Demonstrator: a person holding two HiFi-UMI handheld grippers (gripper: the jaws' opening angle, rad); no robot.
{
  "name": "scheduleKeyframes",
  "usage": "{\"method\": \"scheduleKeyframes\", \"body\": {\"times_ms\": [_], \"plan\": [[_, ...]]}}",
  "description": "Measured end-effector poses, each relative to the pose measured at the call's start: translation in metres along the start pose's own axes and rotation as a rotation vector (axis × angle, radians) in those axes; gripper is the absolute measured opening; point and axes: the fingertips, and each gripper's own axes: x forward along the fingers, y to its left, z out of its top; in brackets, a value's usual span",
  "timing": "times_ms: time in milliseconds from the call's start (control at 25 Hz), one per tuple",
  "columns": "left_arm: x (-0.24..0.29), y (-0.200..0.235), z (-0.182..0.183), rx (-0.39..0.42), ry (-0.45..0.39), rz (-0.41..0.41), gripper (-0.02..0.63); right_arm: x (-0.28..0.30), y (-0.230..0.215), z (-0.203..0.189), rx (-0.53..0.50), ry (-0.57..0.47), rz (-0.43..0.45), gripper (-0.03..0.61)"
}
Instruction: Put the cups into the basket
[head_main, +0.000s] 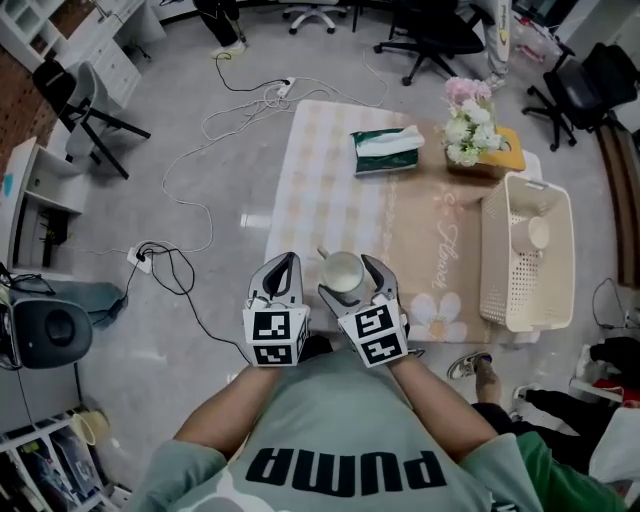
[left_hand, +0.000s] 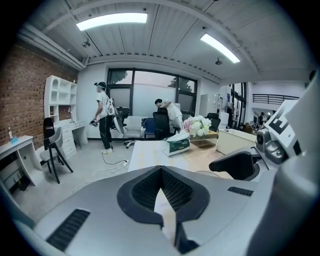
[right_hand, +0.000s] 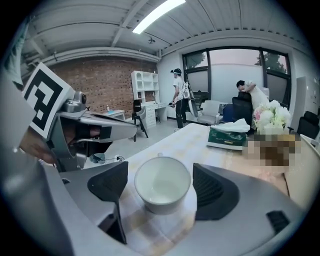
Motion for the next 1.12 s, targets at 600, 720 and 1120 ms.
{"method": "scheduleKeyframes", "body": {"times_ms": [600, 720, 1120], "plan": [[0.028, -0.005, 0.002, 0.051, 0.032, -0.064, -0.002, 0.024, -0.003, -0.019, -0.033, 0.054, -0.012, 0.387], [0.031, -0.01, 0.005, 0.058, 0.031, -0.081, -0.002, 0.021, -0.004, -0.019, -0.03, 0.062, -0.008, 0.387], [0.042, -0.055, 0.022, 0.088, 0.01, -0.182, -0.002, -0.039, -0.041, 0.0, 0.119, -0.028, -0.128, 0.387]]}}
